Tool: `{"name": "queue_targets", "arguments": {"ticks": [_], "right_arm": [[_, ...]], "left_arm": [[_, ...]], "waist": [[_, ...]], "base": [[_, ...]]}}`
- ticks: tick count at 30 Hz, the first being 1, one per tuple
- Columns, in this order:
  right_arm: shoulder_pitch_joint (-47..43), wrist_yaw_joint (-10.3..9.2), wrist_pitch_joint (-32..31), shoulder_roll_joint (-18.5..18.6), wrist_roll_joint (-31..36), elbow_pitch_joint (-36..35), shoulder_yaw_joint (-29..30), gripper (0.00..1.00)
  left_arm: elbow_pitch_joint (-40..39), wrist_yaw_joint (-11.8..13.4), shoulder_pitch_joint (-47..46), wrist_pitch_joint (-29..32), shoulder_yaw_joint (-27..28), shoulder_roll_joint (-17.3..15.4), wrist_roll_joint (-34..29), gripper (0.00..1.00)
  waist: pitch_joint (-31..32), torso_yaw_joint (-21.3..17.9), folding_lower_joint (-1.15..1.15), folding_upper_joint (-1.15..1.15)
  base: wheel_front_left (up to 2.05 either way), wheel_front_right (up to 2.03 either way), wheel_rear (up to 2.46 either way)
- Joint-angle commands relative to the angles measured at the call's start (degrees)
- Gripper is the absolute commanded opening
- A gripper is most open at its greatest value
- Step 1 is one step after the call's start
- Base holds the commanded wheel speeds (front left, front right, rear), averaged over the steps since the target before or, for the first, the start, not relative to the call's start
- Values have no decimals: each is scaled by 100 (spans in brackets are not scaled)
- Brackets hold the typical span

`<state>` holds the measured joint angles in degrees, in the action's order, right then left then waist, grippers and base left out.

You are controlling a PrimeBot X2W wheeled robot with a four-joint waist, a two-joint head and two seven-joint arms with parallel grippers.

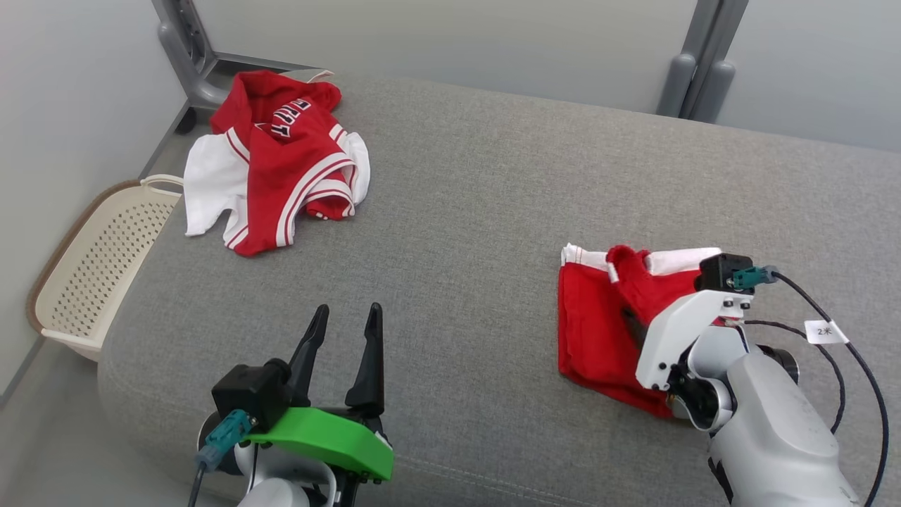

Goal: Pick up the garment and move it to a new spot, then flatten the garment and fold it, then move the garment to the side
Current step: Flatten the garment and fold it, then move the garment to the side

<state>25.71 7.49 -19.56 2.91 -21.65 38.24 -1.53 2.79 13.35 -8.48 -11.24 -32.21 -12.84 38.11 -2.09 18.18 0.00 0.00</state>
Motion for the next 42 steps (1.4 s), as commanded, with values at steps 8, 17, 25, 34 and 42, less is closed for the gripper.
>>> {"name": "queue_targets", "arguments": {"ticks": [8, 17, 25, 34, 42], "right_arm": [[359, 0, 398, 15, -276, 360, -660, 100], [521, 0, 570, 42, -277, -189, -771, 100], [152, 0, 407, 525, -51, -429, 108, 100], [-110, 0, 343, 522, -135, -115, 771, 100], [76, 0, 295, 382, -511, 415, 1036, 100]], "left_arm": [[46, 24, 141, -31, 2, -15, 40, 100], [-94, 101, 224, -22, 28, -102, 32, 100], [-290, 154, 147, -1, -34, -131, -52, 100], [-346, 144, -17, 49, -91, -133, -104, 100], [-318, 126, -72, 85, -115, -160, -84, 100]], "waist": [[184, -82, 0, 0], [241, -499, 0, 0], [21, -549, 0, 0], [-258, -363, 0, 0], [-355, -125, 0, 0]], "base": [[0, 0, 0], [0, 0, 0], [0, 0, 0], [0, 0, 0], [0, 0, 0]]}}
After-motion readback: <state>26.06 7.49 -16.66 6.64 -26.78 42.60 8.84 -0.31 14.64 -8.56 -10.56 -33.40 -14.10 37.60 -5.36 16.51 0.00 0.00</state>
